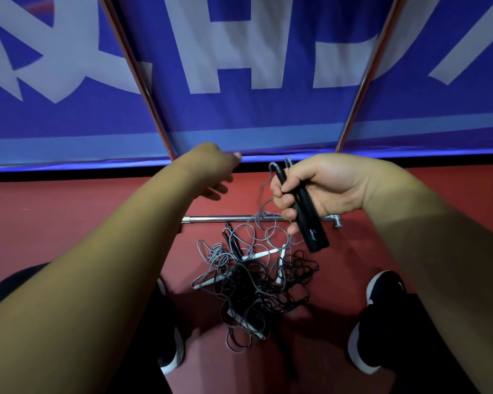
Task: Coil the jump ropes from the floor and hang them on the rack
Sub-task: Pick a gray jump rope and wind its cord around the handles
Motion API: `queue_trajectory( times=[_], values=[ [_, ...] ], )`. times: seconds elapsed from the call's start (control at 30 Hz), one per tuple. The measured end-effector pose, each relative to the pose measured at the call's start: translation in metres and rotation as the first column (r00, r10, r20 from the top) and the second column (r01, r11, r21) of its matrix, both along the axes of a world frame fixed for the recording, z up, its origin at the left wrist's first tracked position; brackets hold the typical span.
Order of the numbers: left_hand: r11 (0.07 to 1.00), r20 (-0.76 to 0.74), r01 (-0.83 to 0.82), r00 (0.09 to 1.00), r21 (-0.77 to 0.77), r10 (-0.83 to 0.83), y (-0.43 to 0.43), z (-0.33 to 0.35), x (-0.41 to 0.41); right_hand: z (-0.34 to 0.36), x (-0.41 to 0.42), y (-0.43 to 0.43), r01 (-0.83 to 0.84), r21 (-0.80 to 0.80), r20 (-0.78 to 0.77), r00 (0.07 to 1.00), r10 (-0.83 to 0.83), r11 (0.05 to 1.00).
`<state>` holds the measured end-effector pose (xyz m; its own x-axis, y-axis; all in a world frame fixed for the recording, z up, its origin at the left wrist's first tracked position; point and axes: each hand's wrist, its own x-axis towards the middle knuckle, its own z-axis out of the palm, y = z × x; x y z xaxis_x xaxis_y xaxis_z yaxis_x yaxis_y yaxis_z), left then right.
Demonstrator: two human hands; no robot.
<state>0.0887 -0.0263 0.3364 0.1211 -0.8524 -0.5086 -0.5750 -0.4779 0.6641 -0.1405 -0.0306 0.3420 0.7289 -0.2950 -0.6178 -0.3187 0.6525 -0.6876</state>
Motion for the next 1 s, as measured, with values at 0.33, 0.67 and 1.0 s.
queue_trajectory(
  times=[0.33,0.67,1.0],
  values=[
    [0.800,-0.119,0.459,0.835,-0.387,-0.537,0.005,-0.008,-0.017,-0.002,0.008,0.007,-0.055,0.011,-0.121,0.991,0.056,0.998],
    [0.783,0.320,0.268,0.943,-0.561,-0.093,-0.001,-0.007,-0.019,-0.008,0.022,0.008,0.214,-0.414,-0.225,0.918,-0.327,0.885],
    [0.775,0.440,0.214,0.893,-0.595,0.091,-0.001,-0.005,-0.013,-0.014,0.037,0.010,-0.151,-0.923,-0.322,0.806,-0.497,0.354]
  ],
)
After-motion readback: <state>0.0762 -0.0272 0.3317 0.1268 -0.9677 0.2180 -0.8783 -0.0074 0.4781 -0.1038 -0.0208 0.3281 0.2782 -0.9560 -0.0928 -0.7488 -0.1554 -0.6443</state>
